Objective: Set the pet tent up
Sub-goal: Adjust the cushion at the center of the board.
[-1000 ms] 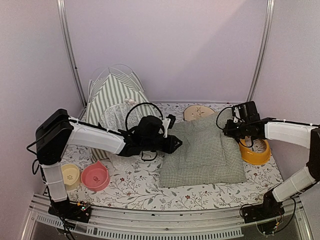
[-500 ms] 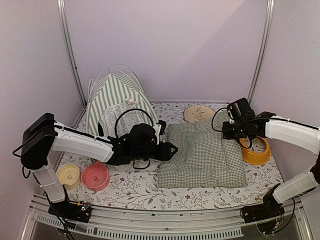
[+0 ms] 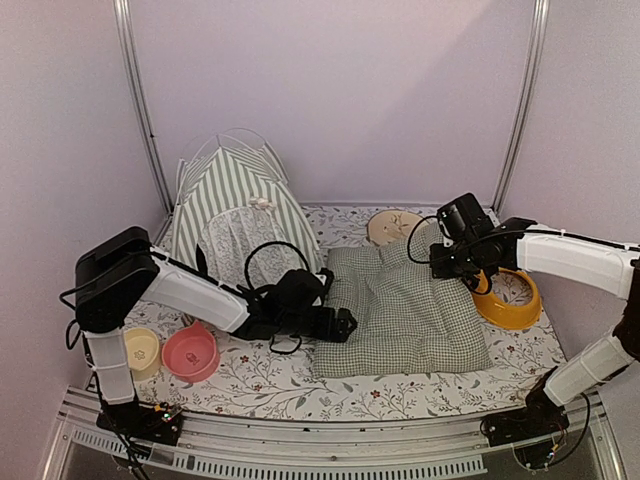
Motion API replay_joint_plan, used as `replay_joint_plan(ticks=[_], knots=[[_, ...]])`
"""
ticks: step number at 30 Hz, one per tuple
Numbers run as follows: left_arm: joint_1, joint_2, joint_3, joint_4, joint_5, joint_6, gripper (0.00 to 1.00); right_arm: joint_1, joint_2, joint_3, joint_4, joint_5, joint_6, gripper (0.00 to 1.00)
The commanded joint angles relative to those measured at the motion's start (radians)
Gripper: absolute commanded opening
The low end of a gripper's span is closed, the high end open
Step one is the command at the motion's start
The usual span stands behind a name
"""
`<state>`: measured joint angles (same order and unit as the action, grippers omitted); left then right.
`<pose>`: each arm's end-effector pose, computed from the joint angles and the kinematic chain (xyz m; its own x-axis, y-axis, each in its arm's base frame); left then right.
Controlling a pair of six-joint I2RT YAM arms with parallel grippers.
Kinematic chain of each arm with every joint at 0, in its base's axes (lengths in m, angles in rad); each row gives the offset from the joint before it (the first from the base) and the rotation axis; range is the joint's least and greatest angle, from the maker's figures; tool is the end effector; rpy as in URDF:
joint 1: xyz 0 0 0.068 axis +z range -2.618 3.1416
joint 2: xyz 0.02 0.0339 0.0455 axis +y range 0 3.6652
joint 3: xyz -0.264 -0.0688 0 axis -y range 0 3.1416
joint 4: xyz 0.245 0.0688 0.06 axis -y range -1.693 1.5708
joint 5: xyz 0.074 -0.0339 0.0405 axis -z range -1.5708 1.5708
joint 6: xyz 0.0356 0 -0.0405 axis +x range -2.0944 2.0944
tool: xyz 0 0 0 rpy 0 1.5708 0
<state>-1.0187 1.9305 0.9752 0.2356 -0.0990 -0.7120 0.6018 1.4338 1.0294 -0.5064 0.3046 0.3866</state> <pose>0.2053 -0.3265 0.1231 -0.7898 0.0425 -0.6119 0.3860 0.8097 -0.4420 0.2525 0.1605 0.2485 -0.7496 -0.0785 -0.6572 -0.1143 0.9934 0.0117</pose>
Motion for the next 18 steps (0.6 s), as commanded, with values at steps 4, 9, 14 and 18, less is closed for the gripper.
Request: replay_joint_plan(ticks=[4, 9, 14, 18], knots=[[0.010, 0.006, 0.012, 0.133, 0.097, 0.030, 0.21, 0.007, 0.019, 0.009, 0.030, -0.049, 0.021, 0.00], [-0.099, -0.042, 0.042, 0.254, 0.101, 0.226, 0.00, 0.008, 0.027, 0.004, 0.106, -0.216, 0.077, 0.00], [-0.205, -0.028, 0.078, 0.368, 0.190, 0.450, 0.00, 0.035, 0.039, -0.038, 0.209, -0.323, 0.163, 0.00], [-0.185, 0.058, 0.111, 0.386, 0.285, 0.397, 0.00, 0.077, 0.054, -0.096, 0.302, -0.393, 0.211, 0.03]])
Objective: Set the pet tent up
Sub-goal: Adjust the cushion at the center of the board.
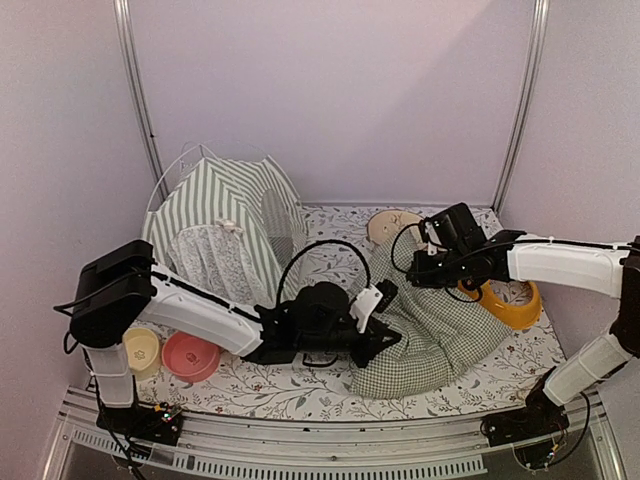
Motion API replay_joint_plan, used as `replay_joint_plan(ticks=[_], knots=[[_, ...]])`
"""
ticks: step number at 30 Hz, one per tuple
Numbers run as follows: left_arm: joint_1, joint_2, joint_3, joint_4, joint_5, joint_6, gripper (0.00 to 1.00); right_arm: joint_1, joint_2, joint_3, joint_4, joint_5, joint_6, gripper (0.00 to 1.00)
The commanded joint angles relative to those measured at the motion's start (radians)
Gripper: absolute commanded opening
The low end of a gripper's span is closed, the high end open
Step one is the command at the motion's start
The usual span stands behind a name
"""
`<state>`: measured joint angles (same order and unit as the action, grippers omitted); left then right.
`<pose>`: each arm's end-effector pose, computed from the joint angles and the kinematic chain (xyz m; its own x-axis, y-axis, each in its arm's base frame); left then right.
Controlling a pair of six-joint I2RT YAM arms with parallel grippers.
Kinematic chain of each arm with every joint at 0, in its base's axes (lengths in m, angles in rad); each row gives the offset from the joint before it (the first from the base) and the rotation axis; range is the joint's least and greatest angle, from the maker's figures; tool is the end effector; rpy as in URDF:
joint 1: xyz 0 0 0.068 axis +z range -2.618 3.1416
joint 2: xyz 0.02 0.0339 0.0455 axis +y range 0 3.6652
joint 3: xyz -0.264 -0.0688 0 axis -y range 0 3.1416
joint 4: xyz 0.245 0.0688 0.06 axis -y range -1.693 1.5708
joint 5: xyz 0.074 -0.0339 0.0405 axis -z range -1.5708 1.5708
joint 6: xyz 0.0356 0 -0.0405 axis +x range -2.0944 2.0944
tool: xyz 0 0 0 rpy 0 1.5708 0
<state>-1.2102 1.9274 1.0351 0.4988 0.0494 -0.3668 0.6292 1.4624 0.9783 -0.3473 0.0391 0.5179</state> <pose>0.1444 -0.3878 0.1658 -0.4672 0.2238 -0.8553 0.8389 0.4178 -0.3489 0.2515 0.1813 0.2341 -0.7996 0.0298 -0.5998 -0.1967 0.9307 0.3085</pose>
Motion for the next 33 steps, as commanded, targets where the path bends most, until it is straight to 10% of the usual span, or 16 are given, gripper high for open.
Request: replay_joint_plan(ticks=[1, 13, 21, 22, 23, 33], knots=[[0.011, 0.082, 0.058, 0.119, 0.151, 0.043, 0.00, 0.060, 0.033, -0.055, 0.149, -0.134, 0.089, 0.04], [0.034, 0.150, 0.037, 0.143, 0.330, -0.007, 0.00, 0.130, 0.002, -0.143, 0.172, -0.265, -0.079, 0.69], [0.045, -0.002, -0.124, 0.211, 0.285, -0.066, 0.02, 0.130, -0.026, -0.168, 0.104, -0.268, -0.157, 0.80], [0.045, -0.024, -0.135, 0.213, 0.285, -0.069, 0.78, 0.131, -0.026, -0.174, 0.107, -0.262, -0.157, 0.80], [0.045, -0.041, -0.144, 0.211, 0.284, -0.073, 0.97, 0.130, -0.025, -0.180, 0.113, -0.255, -0.153, 0.80], [0.041, -0.227, -0.189, -0.024, 0.108, -0.118, 0.99, 0.126, -0.025, -0.186, 0.139, -0.192, -0.133, 0.84]])
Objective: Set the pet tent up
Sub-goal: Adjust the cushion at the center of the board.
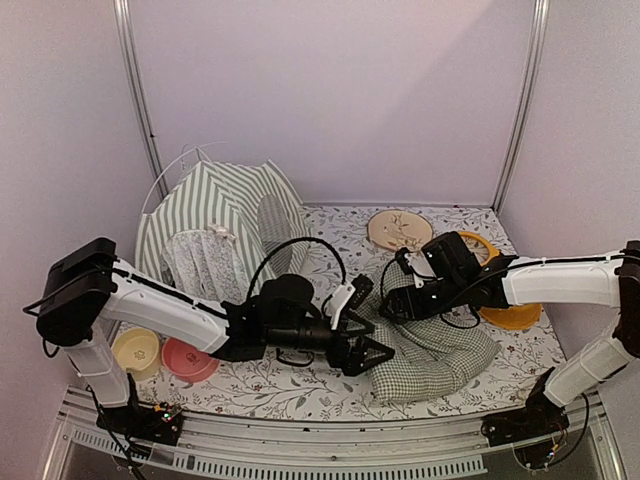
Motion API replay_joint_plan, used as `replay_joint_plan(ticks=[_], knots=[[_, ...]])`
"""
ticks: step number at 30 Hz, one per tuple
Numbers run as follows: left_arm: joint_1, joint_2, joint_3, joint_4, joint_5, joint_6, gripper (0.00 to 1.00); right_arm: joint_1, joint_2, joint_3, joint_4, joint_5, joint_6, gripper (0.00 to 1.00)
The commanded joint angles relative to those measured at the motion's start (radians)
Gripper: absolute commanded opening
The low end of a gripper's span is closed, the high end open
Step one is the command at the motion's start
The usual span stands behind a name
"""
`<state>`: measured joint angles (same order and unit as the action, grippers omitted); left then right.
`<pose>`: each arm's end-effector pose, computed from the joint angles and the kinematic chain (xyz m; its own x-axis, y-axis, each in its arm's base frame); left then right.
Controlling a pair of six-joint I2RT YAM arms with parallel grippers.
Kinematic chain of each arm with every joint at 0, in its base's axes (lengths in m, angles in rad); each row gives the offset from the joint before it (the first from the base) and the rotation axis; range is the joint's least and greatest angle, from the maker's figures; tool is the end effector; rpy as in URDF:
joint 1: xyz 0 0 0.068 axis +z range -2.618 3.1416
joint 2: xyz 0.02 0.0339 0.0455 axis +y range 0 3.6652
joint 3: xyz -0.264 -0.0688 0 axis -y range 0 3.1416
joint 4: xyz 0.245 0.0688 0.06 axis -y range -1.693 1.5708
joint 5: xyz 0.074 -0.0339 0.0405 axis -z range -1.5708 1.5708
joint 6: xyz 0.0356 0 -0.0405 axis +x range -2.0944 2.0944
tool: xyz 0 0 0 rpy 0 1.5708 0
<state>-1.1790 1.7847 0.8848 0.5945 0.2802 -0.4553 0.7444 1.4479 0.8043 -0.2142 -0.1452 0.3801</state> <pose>0.1355 -0.3536 0.1843 -0.5380 0.1954 -0.8200 0.8377 0.2328 -0.4941 0.2106 0.2010 0.1939 -0.7912 -0.2297 -0.5668 -0.4808 0.8064 0.3443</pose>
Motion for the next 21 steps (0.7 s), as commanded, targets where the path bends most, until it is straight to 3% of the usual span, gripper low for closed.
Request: replay_joint_plan(ticks=[1, 11, 21], knots=[[0.009, -0.107, -0.055, -0.129, -0.136, -0.033, 0.99, 0.010, -0.011, -0.012, 0.006, -0.008, 0.003, 0.84], [0.029, -0.253, -0.148, -0.437, -0.223, -0.127, 0.99, 0.007, -0.032, -0.008, 0.001, -0.066, -0.028, 0.88], [-0.006, -0.492, -0.323, -0.692, -0.295, -0.294, 0.99, 0.007, -0.061, -0.018, -0.037, 0.008, -0.019, 0.87]])
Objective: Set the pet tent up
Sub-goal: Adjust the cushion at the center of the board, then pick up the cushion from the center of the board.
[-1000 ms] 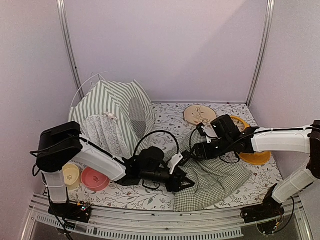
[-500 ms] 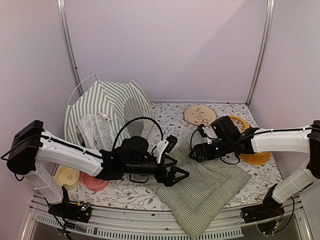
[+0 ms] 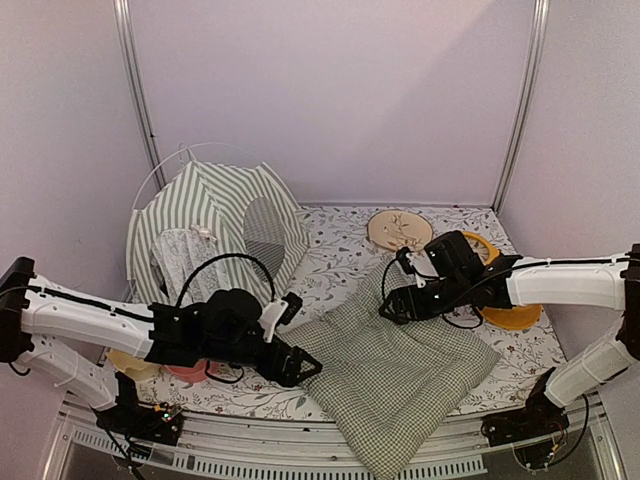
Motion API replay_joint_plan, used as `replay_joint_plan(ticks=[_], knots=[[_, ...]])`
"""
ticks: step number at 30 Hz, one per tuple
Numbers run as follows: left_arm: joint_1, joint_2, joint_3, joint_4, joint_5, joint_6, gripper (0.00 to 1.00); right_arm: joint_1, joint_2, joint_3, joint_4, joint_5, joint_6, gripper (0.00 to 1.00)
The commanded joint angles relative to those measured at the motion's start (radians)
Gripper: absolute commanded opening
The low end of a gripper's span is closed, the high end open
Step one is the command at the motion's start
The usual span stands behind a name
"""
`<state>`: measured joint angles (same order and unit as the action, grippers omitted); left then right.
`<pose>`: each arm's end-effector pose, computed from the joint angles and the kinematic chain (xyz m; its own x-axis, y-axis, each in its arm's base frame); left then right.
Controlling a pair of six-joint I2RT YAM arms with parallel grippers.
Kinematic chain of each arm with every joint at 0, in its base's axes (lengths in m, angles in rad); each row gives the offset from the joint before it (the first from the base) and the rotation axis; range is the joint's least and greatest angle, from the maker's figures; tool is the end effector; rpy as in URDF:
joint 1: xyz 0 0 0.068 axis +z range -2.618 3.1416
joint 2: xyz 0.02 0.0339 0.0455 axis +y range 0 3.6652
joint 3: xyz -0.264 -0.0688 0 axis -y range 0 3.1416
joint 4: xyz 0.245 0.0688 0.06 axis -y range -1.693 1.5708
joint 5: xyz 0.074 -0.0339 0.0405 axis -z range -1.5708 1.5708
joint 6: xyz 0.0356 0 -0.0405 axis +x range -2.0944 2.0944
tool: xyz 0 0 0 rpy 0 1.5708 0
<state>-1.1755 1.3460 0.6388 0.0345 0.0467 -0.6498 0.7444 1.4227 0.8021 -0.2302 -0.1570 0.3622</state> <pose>0.1032 -0.2517 0.1890 -0.7573 0.2455 -0.6051 0.6000 0.6274 -0.4964 0.2075 0.1987 0.1989 -0.7811 -0.2437 -0.5749 -0.5008 0.7945 0.3436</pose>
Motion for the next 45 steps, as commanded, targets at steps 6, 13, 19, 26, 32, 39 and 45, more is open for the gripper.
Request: replay_joint_plan(ticks=[6, 13, 19, 26, 32, 39, 45], knots=[[-0.021, 0.058, -0.003, -0.195, -0.127, -0.125, 1.00, 0.009, -0.049, -0.013, -0.043, 0.019, -0.011, 0.86], [0.005, 0.211, 0.037, -0.006, -0.107, -0.068, 0.90, 0.025, -0.073, -0.013, -0.048, 0.005, -0.018, 0.81], [-0.004, 0.282, 0.180, 0.125, -0.048, -0.002, 0.17, 0.051, -0.089, -0.009, -0.043, -0.016, -0.012, 0.73], [0.017, 0.340, 0.354, 0.133, -0.058, 0.015, 0.04, 0.114, -0.036, 0.031, -0.020, -0.094, -0.004, 0.75], [0.044, 0.463, 0.465, 0.146, -0.016, -0.015, 0.02, 0.142, -0.026, -0.003, 0.025, -0.128, 0.034, 0.87], [0.078, 0.547, 0.491, 0.224, 0.040, -0.066, 0.01, 0.142, -0.036, -0.056, 0.111, -0.169, 0.070, 0.91], [0.134, 0.571, 0.502, 0.301, 0.124, -0.115, 0.00, 0.148, -0.033, -0.096, 0.122, -0.162, 0.045, 0.91]])
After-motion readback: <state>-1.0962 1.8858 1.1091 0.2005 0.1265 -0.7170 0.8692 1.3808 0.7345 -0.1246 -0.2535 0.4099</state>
